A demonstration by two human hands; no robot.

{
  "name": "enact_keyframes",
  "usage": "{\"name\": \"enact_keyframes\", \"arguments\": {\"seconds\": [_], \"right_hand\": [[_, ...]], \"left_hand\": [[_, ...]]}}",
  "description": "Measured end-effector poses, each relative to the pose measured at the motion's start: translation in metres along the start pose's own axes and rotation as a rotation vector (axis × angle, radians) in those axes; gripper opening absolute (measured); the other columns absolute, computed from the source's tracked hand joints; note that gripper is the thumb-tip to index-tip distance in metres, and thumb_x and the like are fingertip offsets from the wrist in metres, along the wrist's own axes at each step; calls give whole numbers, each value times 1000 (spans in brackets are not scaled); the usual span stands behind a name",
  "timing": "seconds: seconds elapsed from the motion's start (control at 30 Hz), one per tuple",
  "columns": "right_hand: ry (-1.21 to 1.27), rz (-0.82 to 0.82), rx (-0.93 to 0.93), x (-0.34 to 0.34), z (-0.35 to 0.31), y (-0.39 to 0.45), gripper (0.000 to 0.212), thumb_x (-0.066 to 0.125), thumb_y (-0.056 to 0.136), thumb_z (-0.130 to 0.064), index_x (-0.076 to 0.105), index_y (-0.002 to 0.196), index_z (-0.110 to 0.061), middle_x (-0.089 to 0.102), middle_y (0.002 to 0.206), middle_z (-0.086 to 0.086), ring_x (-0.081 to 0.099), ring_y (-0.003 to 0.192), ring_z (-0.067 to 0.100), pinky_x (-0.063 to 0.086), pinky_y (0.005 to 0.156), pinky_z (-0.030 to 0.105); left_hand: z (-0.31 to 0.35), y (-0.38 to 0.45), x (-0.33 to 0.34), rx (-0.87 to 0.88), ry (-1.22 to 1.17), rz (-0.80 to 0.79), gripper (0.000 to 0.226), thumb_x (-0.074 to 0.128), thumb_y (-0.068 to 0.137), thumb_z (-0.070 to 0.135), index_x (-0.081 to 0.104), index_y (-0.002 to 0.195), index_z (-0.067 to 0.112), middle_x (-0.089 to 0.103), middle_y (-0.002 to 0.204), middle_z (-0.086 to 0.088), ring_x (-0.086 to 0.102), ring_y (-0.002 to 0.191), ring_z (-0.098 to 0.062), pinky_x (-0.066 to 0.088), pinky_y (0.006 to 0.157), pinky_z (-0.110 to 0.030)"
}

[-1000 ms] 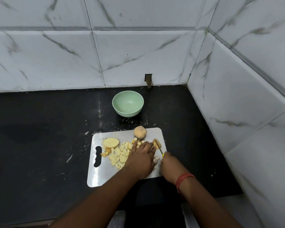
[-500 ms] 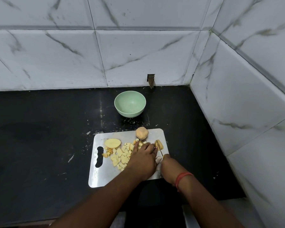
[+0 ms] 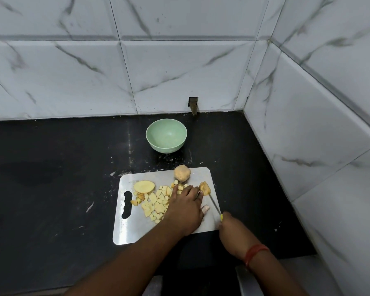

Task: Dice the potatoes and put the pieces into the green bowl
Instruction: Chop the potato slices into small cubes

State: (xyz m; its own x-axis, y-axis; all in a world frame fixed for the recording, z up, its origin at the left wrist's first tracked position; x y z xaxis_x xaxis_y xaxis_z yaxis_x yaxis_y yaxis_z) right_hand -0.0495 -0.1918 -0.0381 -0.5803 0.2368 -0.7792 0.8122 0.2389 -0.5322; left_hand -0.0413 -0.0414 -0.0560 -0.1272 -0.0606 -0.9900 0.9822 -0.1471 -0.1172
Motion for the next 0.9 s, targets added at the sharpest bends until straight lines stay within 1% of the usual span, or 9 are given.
{"name": "enact_keyframes", "arguments": {"seconds": [0.1, 0.17, 0.27, 0.37, 0.5, 0.6, 0.67, 0.77, 0.9], "right_hand": [[76, 46, 12, -11, 1, 3, 19, 34, 101, -19, 46, 111, -8, 60, 103, 11, 58, 89, 21, 39, 72, 27], [76, 55, 33, -17, 1, 10, 19, 36, 100, -18, 46, 112, -9, 59, 99, 10, 61, 92, 23, 40, 72, 28], [47, 42, 61, -23, -3, 26, 24, 40, 98, -15, 45, 120, -7, 61, 114, 16, 62, 101, 29, 44, 77, 31], [-20, -22, 35, -25, -12, 36, 29, 41, 97, -15, 43, 125, -9, 60, 119, 17, 61, 104, 29, 43, 79, 30], [-89, -71, -25, -29, -19, 42, 27, 40, 96, -15, 45, 122, -13, 60, 117, 16, 60, 103, 28, 42, 77, 29], [-117, -79, -30, -34, -20, 45, 26, 42, 94, -14, 47, 119, -15, 61, 115, 15, 61, 101, 29, 47, 82, 32], [-68, -34, -19, -38, -19, 47, 24, 41, 95, -16, 48, 118, -14, 62, 115, 14, 61, 102, 29, 46, 83, 32], [89, 74, 6, -42, -17, 48, 19, 40, 100, -23, 48, 115, -14, 62, 112, 12, 62, 101, 28, 47, 83, 33], [285, 129, 24, -38, -15, 50, 15, 39, 101, -23, 47, 110, -15, 61, 105, 12, 64, 96, 30, 53, 81, 40]], "left_hand": [[1, -1, 0, -8, -1, -3, 90, -5, 87, 59, 38, 154, 17, 35, 157, -4, 28, 147, -24, 4, 124, -58], [1, -1, -1, -14, -14, 10, 82, 3, 93, 59, 41, 153, 18, 34, 157, -3, 30, 146, -23, 2, 122, -57], [0, -1, 0, -11, -41, -4, 63, 25, 104, 55, 39, 154, 19, 26, 163, -3, 25, 149, -23, 0, 122, -57], [0, -1, 0, -7, -39, -20, 63, 24, 102, 55, 38, 154, 22, 27, 161, -4, 25, 149, -24, 0, 122, -58], [0, 1, -1, -3, -24, 34, 72, 12, 93, 59, 51, 145, 28, 44, 145, -4, 39, 137, -27, 8, 121, -60], [-1, 3, -1, 5, -19, 100, 63, 21, 96, 57, 59, 136, 27, 52, 131, -4, 47, 127, -27, 18, 120, -59], [-2, 3, -2, 17, -40, 137, 58, 25, 98, 56, 56, 137, 25, 49, 129, -4, 46, 125, -26, 20, 122, -53], [-5, 4, -3, 46, -77, 157, 65, 22, 98, 55, 48, 144, 18, 45, 143, -9, 40, 138, -27, 16, 125, -47], [-8, 6, 2, 92, -32, 70, 72, 13, 99, 54, 31, 157, 15, 26, 164, -11, 20, 153, -25, 1, 127, -42]]}}
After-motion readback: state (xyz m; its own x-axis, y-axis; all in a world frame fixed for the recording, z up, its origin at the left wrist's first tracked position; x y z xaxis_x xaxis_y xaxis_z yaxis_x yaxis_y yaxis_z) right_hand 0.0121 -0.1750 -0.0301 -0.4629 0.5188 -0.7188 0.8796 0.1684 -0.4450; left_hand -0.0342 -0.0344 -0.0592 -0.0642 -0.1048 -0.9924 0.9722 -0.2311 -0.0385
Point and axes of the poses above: each hand's wrist, its own y-axis towards the middle knuckle, its own x-axis out of the palm, z = x × y, the point moved 5 cm from there along y, towards the middle knuckle
